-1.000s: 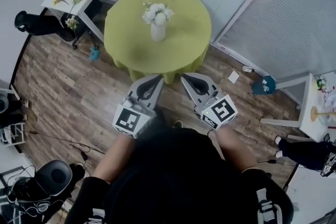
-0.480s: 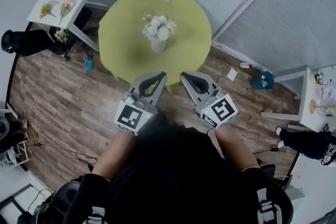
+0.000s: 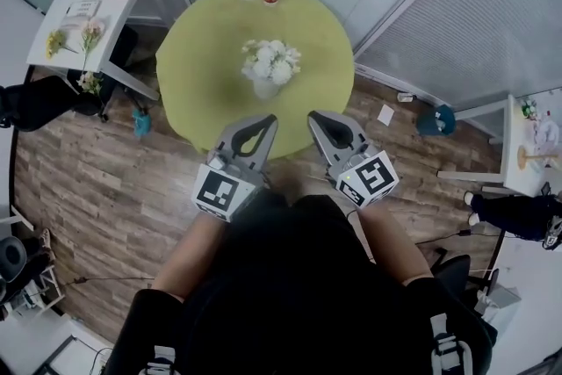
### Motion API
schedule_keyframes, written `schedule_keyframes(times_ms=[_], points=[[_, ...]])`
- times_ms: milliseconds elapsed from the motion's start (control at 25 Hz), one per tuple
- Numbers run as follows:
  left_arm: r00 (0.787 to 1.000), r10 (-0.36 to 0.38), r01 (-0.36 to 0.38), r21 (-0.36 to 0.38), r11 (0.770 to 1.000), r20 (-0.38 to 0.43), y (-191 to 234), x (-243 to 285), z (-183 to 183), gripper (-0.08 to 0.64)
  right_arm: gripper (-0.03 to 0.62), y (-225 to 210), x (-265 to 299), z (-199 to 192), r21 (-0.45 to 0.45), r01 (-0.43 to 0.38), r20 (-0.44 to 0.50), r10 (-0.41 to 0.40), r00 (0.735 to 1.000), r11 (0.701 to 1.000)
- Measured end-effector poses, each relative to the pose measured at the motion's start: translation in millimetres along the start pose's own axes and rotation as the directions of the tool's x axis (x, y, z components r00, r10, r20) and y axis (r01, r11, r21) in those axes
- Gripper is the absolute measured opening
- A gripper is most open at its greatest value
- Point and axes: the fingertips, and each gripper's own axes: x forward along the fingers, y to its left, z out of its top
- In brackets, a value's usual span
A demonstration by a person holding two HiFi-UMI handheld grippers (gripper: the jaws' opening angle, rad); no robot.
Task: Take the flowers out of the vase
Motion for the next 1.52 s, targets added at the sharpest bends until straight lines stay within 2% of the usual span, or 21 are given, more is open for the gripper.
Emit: schedule_keyframes(times_ms=[280,440,960,1240,1520], points=[[1.000,-0.031,0.030,-0.006,1.000,-0.005,28,15,-7,0.012,0.020,-21,25,-10,0.000,0.088,-0.036,-0.088,0.995,0.996],[1.000,-0.023,0.023,-0.007,1.000,0.001,39,31,-13,0.014,0.020,-39,39,-20,0.008,0.107,-0.066,-0.106,0.992,0.994],[0.998,0.053,-0.053,-0.010,0.999,-0.047,70,82,-38,0.012,0.024,-90,84,-57,0.007,0.054,-0.142,-0.052,0.988,0.999],[0.994,0.081,-0.083,-0.020,0.996,-0.077,82,98,-52,0.012,0.136,-108,108,-83,0.028,0.022,-0.196,-0.016,0.980,0.999],[0.991,0.099,-0.102,-0.034,0.994,-0.093,90,101,-62,0.012,0.140,-119,130,-99,0.064,-0.004,-0.207,0.017,0.978,0.998]])
